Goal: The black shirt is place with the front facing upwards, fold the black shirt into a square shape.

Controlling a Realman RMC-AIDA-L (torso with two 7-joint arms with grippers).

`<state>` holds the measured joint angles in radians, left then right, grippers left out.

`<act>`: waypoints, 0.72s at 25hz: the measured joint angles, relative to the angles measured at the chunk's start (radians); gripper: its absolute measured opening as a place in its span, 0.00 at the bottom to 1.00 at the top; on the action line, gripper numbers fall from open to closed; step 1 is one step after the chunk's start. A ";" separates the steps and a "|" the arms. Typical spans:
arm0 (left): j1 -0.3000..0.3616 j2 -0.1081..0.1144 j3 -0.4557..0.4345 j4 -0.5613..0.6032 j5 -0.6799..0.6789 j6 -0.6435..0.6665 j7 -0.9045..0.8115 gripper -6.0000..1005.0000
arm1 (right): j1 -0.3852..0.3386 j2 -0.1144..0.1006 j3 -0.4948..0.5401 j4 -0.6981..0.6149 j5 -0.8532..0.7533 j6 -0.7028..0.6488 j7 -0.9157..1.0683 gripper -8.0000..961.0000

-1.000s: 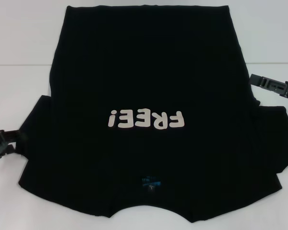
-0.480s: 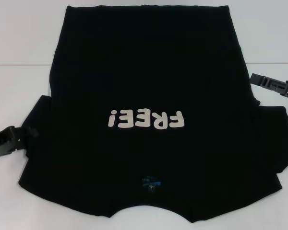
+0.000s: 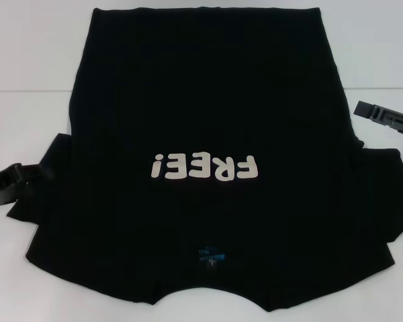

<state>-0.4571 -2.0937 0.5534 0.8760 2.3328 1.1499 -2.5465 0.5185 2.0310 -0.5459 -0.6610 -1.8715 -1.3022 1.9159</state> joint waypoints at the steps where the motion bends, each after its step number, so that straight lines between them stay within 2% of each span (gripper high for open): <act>1: 0.002 0.000 -0.001 0.003 0.000 0.000 -0.001 0.58 | 0.000 0.000 0.000 0.000 0.000 -0.001 0.000 0.75; 13: 0.069 0.000 -0.005 0.079 0.005 0.026 -0.020 0.58 | 0.004 0.000 0.002 -0.001 0.000 0.000 0.000 0.74; 18: 0.072 0.000 -0.006 0.079 0.046 0.023 -0.041 0.58 | 0.008 0.000 0.002 -0.001 0.000 0.003 0.000 0.74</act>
<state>-0.3854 -2.0937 0.5475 0.9554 2.3783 1.1725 -2.5874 0.5264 2.0309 -0.5442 -0.6625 -1.8714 -1.2996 1.9155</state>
